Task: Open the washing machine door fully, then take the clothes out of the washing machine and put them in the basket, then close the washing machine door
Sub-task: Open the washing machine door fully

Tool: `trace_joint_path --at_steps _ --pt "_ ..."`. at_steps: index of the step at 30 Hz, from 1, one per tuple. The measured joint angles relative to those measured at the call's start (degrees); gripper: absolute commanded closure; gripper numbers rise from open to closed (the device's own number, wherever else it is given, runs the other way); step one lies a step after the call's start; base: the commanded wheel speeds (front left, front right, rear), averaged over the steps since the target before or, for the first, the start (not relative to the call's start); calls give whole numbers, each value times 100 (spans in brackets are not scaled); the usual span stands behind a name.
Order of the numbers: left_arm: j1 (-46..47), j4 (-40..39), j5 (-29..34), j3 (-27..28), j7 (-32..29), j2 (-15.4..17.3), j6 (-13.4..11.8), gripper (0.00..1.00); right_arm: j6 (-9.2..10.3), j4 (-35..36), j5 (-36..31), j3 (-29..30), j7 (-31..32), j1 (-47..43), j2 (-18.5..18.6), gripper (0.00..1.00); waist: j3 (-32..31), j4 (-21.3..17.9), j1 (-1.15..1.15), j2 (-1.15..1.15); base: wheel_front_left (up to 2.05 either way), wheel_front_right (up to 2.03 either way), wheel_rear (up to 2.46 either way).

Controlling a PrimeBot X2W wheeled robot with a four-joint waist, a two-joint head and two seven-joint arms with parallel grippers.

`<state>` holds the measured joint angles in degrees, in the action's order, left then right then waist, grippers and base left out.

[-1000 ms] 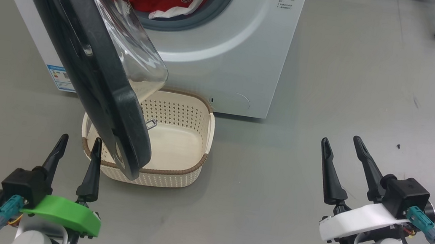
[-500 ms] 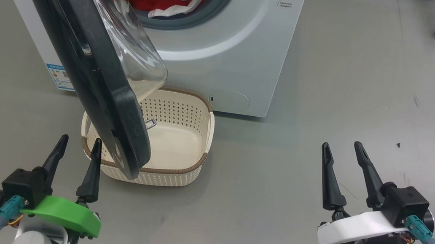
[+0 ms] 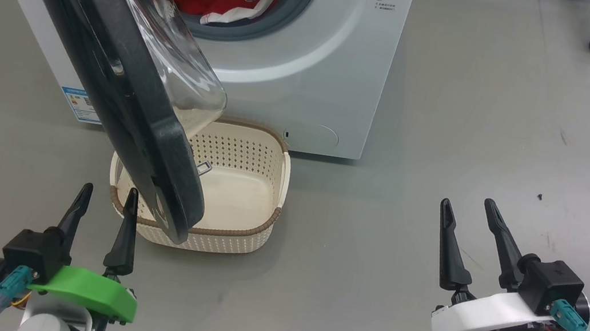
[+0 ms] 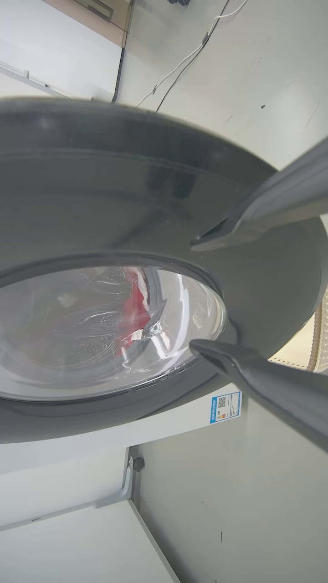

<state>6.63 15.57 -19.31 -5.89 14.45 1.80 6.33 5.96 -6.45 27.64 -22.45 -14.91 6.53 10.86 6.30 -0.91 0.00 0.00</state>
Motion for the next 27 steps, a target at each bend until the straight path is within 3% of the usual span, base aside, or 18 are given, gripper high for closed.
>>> trace_joint_path --at_steps 27 --pt "-12 67 -13 -46 0 0 3 0 -282 -22 -305 292 0 -120 -213 0 0 30 0 0 0 0 0"
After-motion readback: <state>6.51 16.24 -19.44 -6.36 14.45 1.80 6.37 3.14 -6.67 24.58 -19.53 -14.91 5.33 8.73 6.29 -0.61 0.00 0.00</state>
